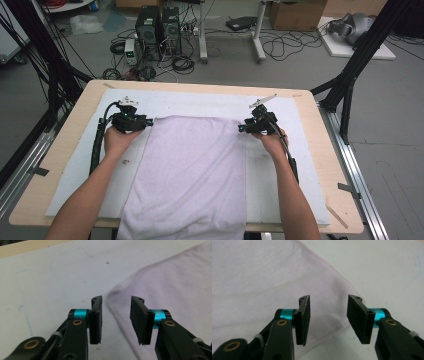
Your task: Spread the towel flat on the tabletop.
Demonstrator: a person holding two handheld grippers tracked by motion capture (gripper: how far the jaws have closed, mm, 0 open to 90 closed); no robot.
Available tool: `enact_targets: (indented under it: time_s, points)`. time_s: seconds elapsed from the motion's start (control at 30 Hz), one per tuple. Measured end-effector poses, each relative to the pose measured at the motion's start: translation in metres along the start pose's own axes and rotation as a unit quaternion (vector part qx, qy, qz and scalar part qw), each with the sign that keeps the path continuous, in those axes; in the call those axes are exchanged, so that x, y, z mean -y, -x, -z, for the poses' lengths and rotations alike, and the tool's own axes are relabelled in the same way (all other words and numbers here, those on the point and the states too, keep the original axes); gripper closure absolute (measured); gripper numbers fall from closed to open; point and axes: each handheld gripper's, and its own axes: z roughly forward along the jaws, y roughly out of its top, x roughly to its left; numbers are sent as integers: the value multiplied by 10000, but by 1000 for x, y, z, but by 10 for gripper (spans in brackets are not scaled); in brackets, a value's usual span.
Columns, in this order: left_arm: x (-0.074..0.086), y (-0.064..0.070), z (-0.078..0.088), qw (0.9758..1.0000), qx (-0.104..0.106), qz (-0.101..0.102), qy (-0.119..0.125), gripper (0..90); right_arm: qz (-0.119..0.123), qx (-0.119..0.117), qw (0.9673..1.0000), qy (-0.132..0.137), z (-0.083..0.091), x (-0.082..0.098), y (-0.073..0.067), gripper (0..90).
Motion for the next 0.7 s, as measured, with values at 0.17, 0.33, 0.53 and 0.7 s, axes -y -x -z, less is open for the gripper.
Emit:
enact_targets:
  time_s: [0.17,0.33,0.53,0.7]
  points:
    - [-3,9,0,9997,139,-171,37,552,124,-70,9999,31,3,5,-10,455]
    - [-3,12,0,9994,277,-211,33,537,142,-113,9998,88,2,3,-15,420]
    - [-2,14,2,9989,387,-254,79,509,97,-186,9998,63,-1,2,-19,366]
    - [-2,15,2,9987,416,-260,99,494,113,-187,9998,-5,-1,3,-23,340]
